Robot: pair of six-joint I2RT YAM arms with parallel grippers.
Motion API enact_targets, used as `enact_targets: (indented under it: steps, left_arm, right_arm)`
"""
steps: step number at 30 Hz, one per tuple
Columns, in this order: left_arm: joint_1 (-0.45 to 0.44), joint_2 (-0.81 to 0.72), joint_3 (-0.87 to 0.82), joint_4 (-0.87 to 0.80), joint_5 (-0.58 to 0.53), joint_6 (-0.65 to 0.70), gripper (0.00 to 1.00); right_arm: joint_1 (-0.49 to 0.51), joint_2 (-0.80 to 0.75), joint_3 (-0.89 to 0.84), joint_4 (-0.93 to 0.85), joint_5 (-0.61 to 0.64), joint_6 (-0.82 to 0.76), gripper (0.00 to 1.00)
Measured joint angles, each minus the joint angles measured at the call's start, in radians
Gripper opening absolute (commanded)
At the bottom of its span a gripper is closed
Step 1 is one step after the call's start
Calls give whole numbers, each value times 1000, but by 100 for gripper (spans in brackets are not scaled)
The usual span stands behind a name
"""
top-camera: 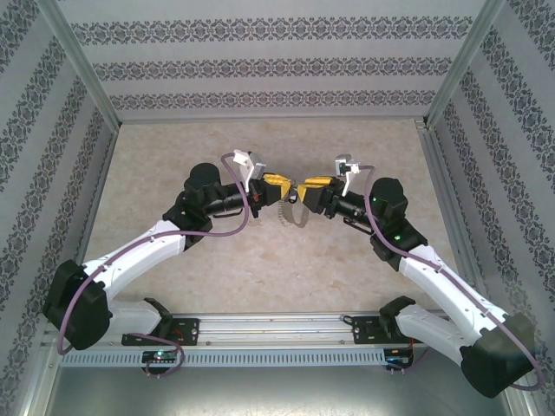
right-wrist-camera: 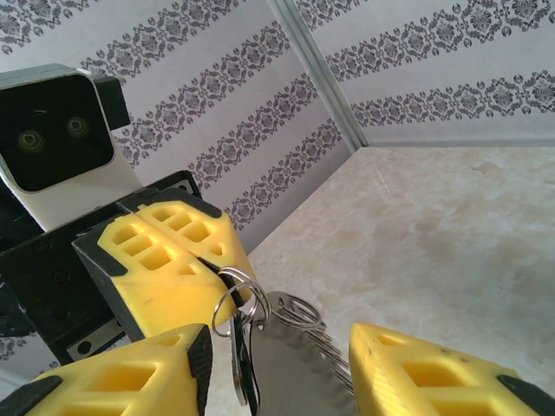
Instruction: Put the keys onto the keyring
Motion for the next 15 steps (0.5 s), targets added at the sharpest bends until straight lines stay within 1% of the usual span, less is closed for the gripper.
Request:
enact_targets:
  steps: [6, 11, 15]
  left_arm:
    - [0, 0, 0, 0, 0, 0, 0]
    - [0, 0, 0, 0, 0, 3, 0]
    - [0, 0, 0, 0, 0, 3, 0]
  right_arm:
    - [0, -27, 0, -1, -1, 0, 41]
    - [24, -16, 0, -9, -4, -1, 40]
    - [26, 2, 0, -22, -4, -10, 32]
